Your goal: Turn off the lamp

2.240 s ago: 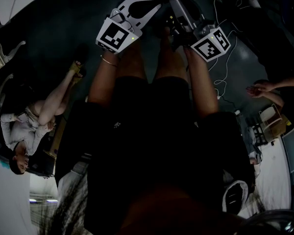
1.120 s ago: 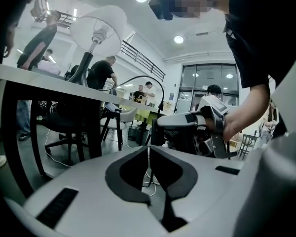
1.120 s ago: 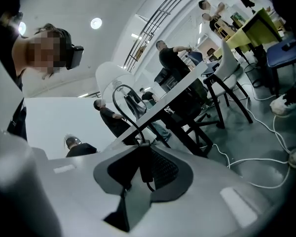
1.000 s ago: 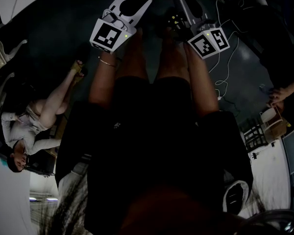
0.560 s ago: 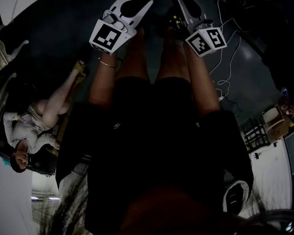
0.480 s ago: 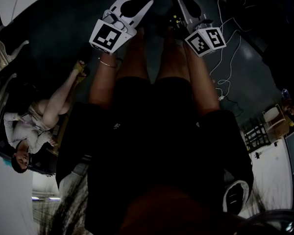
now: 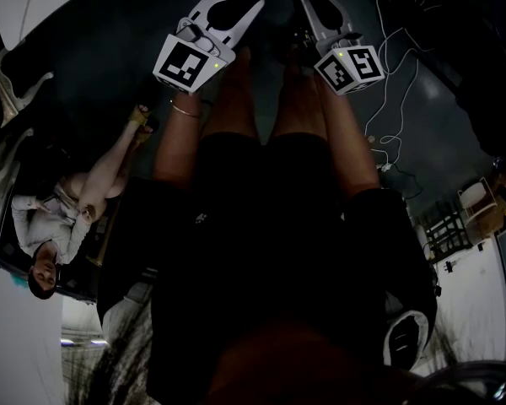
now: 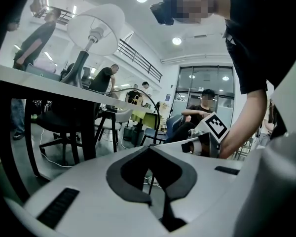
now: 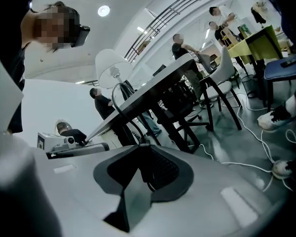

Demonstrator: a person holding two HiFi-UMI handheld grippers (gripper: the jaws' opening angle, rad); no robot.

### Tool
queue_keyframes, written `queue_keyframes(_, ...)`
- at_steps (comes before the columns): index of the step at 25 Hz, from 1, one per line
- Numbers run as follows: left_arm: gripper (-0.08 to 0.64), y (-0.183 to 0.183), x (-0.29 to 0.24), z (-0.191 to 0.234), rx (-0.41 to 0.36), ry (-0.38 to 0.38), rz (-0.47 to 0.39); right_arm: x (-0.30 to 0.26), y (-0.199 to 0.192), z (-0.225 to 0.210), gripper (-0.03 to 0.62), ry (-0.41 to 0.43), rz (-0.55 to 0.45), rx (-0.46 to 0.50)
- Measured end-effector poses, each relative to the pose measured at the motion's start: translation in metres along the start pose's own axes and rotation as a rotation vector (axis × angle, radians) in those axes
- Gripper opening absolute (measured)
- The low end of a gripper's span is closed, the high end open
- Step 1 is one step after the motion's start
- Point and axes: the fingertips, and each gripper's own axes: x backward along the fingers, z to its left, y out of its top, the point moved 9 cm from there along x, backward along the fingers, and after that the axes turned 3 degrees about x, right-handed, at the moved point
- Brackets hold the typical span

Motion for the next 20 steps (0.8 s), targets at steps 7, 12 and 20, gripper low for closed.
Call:
queue_keyframes(7, 0.008, 0.0009, -0.0018, -0.0015, -0.007, -0.02, 0.005, 0.0021, -0.0069, -0.0018, 0.063, -0.013, 0.035, 0.017)
queue_keyframes(12, 0.008, 0.0021, -0.0039, -0.0018, -0.024, -0.036, 0.023, 0.0047, -0.0099, -0.0043, 0.063, -0.039, 0.042, 0.024)
queue_keyframes(20, 0.008, 0.0037, -0.0065, -0.0049, -0.026, -0.044, 0.024, 0.0093, -0.0036, -0.0051, 0.063, -0.04, 0.008, 0.02)
